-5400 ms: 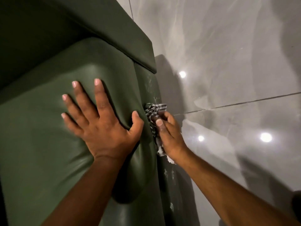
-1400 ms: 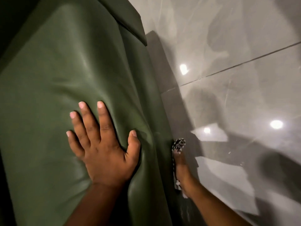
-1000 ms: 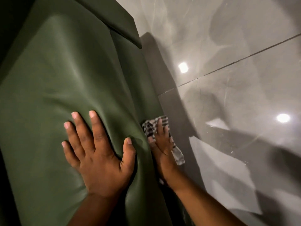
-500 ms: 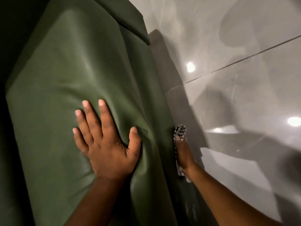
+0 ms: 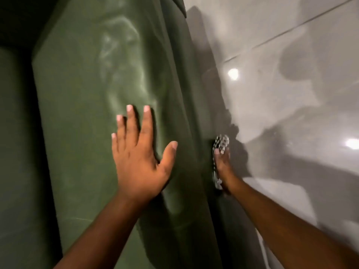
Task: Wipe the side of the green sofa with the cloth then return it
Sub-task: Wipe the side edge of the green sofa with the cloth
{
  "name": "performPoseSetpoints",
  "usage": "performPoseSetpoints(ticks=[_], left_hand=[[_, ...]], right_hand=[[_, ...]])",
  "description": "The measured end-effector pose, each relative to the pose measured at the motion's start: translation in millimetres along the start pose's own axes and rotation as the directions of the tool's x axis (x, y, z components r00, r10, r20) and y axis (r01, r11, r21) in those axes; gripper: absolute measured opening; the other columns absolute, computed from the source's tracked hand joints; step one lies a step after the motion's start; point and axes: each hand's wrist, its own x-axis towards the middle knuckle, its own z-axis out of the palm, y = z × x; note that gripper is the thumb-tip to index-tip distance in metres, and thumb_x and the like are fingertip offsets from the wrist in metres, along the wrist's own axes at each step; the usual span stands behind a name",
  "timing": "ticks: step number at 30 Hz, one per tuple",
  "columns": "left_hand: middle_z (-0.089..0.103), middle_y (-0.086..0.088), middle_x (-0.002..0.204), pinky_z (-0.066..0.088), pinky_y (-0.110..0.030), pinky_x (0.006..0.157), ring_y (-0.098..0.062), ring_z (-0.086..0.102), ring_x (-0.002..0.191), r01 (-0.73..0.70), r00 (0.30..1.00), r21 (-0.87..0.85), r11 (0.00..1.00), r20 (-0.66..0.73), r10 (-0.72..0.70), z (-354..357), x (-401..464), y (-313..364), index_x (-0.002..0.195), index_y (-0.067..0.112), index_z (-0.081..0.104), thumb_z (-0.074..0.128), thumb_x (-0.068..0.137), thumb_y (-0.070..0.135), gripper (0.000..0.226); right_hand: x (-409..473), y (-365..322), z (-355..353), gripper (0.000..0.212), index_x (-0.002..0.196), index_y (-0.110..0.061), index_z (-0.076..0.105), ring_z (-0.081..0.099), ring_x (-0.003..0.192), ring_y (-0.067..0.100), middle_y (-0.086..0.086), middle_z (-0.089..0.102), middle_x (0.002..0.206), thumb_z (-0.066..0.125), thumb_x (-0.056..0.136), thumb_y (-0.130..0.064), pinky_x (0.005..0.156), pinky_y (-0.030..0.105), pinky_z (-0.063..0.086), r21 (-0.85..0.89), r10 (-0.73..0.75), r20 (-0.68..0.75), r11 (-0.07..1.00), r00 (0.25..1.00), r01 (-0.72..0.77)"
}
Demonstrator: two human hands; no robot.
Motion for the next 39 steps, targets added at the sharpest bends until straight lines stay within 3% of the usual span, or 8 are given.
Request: performPoseSetpoints(ticks=[5, 10, 16, 20, 28, 32, 36, 39], left_hand=[[0.007, -0.006, 0.167, 0.010, -0.057, 0.120, -0.031, 0.003, 0.154, 0.073, 0.981, 0.053, 0.996, -0.184, -0.062, 27, -5, 2, 0.156, 0.032, 0.013, 0.037, 0.085, 0.064, 0.082], [0.010, -0.007, 0.167, 0.012, -0.059, 0.120, -0.032, 0.006, 0.154, 0.040, 0.966, 0.017, 0.999, -0.256, -0.034, 34, -4, 0, 0.156, 0.029, 0.016, 0.037, 0.086, 0.064, 0.082], [0.011, -0.008, 0.166, 0.011, -0.059, 0.119, -0.034, 0.008, 0.153, 0.002, 0.948, 0.003, 1.000, -0.317, -0.001, 36, -3, -4, 0.156, 0.030, 0.018, 0.038, 0.087, 0.065, 0.080], [0.012, -0.010, 0.166, 0.010, -0.058, 0.120, -0.034, 0.008, 0.153, -0.012, 0.937, -0.020, 1.000, -0.349, 0.005, 41, -4, -5, 0.156, 0.027, 0.020, 0.037, 0.085, 0.068, 0.084], [0.010, -0.008, 0.166, 0.010, -0.058, 0.120, -0.033, 0.007, 0.153, -0.006, 0.932, -0.007, 1.000, -0.362, 0.003, 43, -5, -4, 0.157, 0.026, 0.017, 0.042, 0.084, 0.065, 0.086], [0.010, -0.008, 0.166, 0.010, -0.058, 0.120, -0.032, 0.008, 0.153, 0.004, 0.931, 0.008, 1.000, -0.366, 0.000, 44, -4, -1, 0.157, 0.027, 0.016, 0.040, 0.083, 0.066, 0.086], [0.011, -0.008, 0.166, 0.011, -0.058, 0.120, -0.033, 0.008, 0.153, 0.017, 0.934, 0.009, 1.000, -0.358, -0.013, 44, -6, 0, 0.157, 0.027, 0.017, 0.039, 0.083, 0.067, 0.087], [0.010, -0.008, 0.167, 0.011, -0.057, 0.121, -0.032, 0.008, 0.153, 0.024, 0.936, 0.032, 0.999, -0.352, -0.011, 42, -5, 2, 0.157, 0.026, 0.017, 0.039, 0.082, 0.067, 0.088]], right_hand=[[-71, 92, -24, 0.036, 0.124, -0.032, 0.053, 0.054, 0.118, 0.044, 0.007, 0.072, 0.119, 0.040, 0.096, -0.049, 0.108, 0.061, 0.034, 0.149, 0.228, 0.026, 0.962, 0.973, -0.229], [-88, 85, -2, 0.057, 0.152, -0.023, 0.011, 0.010, 0.151, 0.019, 0.002, 0.009, 0.164, 0.038, 0.101, -0.027, 0.124, 0.046, 0.012, 0.135, 0.024, -0.032, 0.991, 0.999, -0.019], [-68, 24, 20, 0.065, 0.149, -0.036, 0.008, 0.004, 0.151, 0.013, -0.016, -0.001, 0.157, 0.040, 0.094, -0.051, 0.125, 0.041, 0.003, -0.035, -0.313, -0.018, 0.949, 0.950, 0.312], [20, -36, 26, 0.072, 0.152, -0.027, 0.015, 0.015, 0.150, 0.023, 0.005, 0.017, 0.164, 0.037, 0.088, -0.052, 0.124, 0.048, 0.011, -0.011, -0.497, 0.081, 0.866, 0.864, 0.499], [39, 47, -4, 0.059, 0.141, -0.015, 0.044, 0.044, 0.136, 0.031, 0.016, 0.047, 0.148, 0.044, 0.094, -0.050, 0.118, 0.050, 0.030, 0.146, -0.086, 0.009, 0.986, 0.996, 0.084], [-18, 89, -11, 0.050, 0.148, -0.017, 0.027, 0.029, 0.136, 0.009, 0.005, 0.029, 0.157, 0.036, 0.102, -0.033, 0.110, 0.015, 0.015, 0.060, -0.099, -0.007, 0.993, 0.995, 0.100], [-54, 84, 5, 0.056, 0.142, -0.034, 0.002, -0.002, 0.150, 0.013, -0.027, -0.002, 0.149, 0.038, 0.099, -0.032, 0.124, 0.034, 0.000, -0.015, -0.381, 0.027, 0.924, 0.924, 0.381], [-50, 58, 18, 0.061, 0.143, -0.027, 0.003, -0.004, 0.151, 0.021, -0.021, -0.002, 0.150, 0.043, 0.098, -0.027, 0.124, 0.052, 0.001, -0.074, -0.475, 0.004, 0.878, 0.880, 0.474]])
